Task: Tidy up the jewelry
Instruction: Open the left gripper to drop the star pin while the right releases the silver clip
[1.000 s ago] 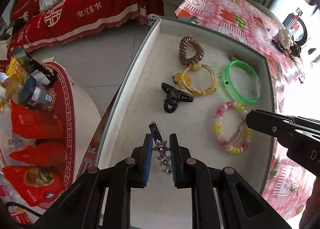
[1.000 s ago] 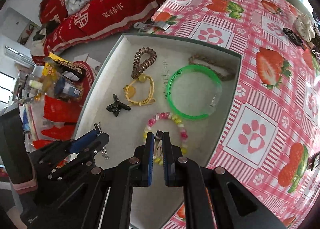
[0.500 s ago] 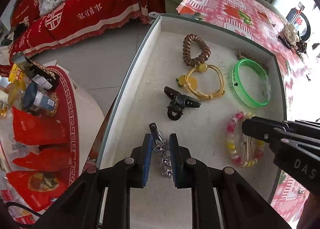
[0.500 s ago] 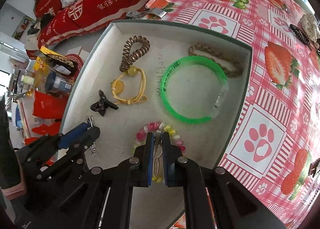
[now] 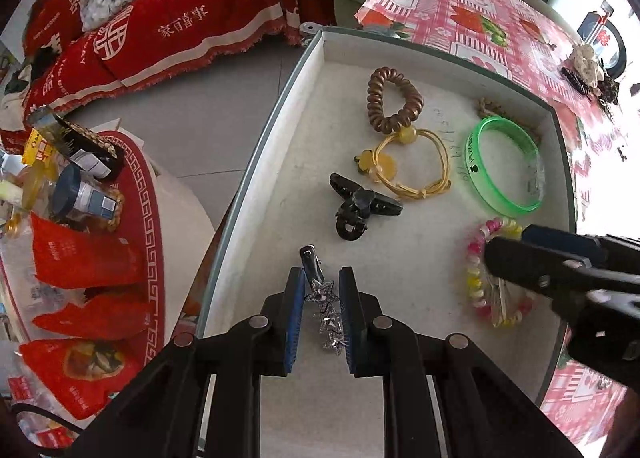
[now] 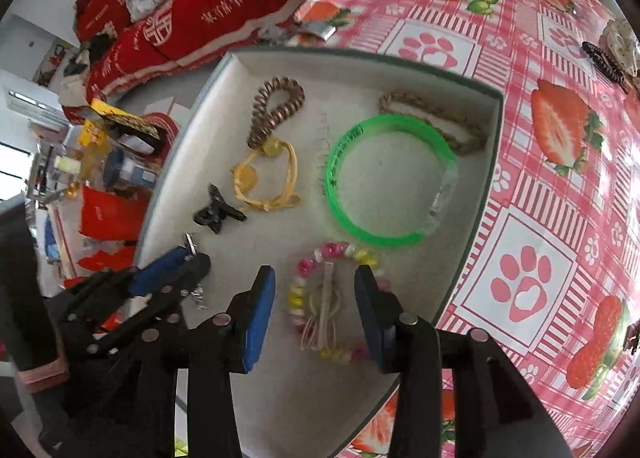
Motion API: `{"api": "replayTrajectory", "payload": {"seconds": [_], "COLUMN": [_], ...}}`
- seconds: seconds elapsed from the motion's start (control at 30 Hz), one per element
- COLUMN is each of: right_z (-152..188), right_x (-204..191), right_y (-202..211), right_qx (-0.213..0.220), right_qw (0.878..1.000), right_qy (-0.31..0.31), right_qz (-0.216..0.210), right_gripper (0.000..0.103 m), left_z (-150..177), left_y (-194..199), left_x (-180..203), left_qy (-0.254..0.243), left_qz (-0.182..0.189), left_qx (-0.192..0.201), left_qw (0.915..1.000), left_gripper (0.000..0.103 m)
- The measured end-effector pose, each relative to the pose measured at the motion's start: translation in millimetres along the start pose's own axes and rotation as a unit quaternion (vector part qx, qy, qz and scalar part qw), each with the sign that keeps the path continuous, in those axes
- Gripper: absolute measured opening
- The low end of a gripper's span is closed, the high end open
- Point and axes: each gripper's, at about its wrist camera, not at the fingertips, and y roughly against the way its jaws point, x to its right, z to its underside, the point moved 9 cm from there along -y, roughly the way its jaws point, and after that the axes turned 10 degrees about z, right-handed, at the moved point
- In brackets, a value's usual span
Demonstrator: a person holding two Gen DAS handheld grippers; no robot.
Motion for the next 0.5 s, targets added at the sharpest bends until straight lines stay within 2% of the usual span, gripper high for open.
{"api": "replayTrajectory", "payload": {"seconds": [0.13, 0.17, 0.23, 0.3, 0.5], "right_z": [-4, -5, -6, -7, -3], "right_x": [1, 1, 1, 4, 29], "right_y": [17, 23, 31, 40, 65], "right_qx": [0.015, 0.02, 0.027, 0.034, 0.05], "right_qw": [1.0, 0.999, 0.999, 0.998, 0.996], "right_qy": [-0.013, -0.016, -0.025, -0.033, -0.063], "right_qz": [-0.015, -0.021, -0.029, -0.036, -0.04], "right_gripper": [0.045, 0.045, 0.049, 0.053, 0.057], "left_z": [-2, -2, -3, -6, -7], "left_y": [5, 6, 11, 21, 27], "left_x": [3, 5, 6, 10, 21], "left_qy": [-0.011, -0.016, -0.02, -0.026, -0.041], "left_qz": [-0.006, -0.007, -0.011, -0.014, -0.014], "left_qx": [0.006, 0.006, 0.014, 0.04, 0.034], "left_qw": [0.9999, 0.9998, 0.9996, 0.9988, 0.9985], "left_gripper": [0.025, 0.03, 0.094, 0.097, 0.097]}}
